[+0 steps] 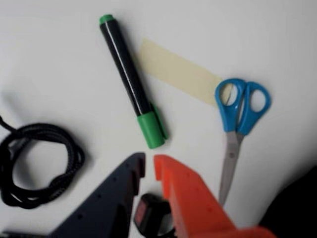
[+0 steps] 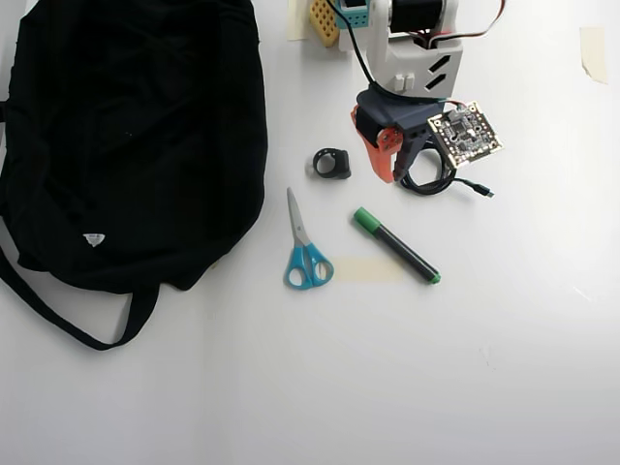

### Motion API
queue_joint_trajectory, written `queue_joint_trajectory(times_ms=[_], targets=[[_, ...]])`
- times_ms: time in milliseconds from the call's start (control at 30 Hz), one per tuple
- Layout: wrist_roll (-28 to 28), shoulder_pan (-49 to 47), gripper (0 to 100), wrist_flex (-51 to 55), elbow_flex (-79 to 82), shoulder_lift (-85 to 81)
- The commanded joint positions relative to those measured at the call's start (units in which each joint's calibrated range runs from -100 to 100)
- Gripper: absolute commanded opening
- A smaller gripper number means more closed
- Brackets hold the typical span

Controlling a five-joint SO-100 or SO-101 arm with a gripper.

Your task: Put the green marker into the black bag

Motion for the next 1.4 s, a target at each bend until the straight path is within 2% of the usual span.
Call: queue_joint_trajectory(times_ms=[0,367,600,867,1367], targets=[[2.3,0.26,3,0.18,-0.82,-0.29],[6.86,0.11,3,-0.68,1.97,-0.29],[6.86,-0.49,3,-0.94,1.97,-0.21],[6.65,-0.57,14,-4.04,3.31,-0.12],[6.6,-1.46,15,-9.47,3.13,7.26]])
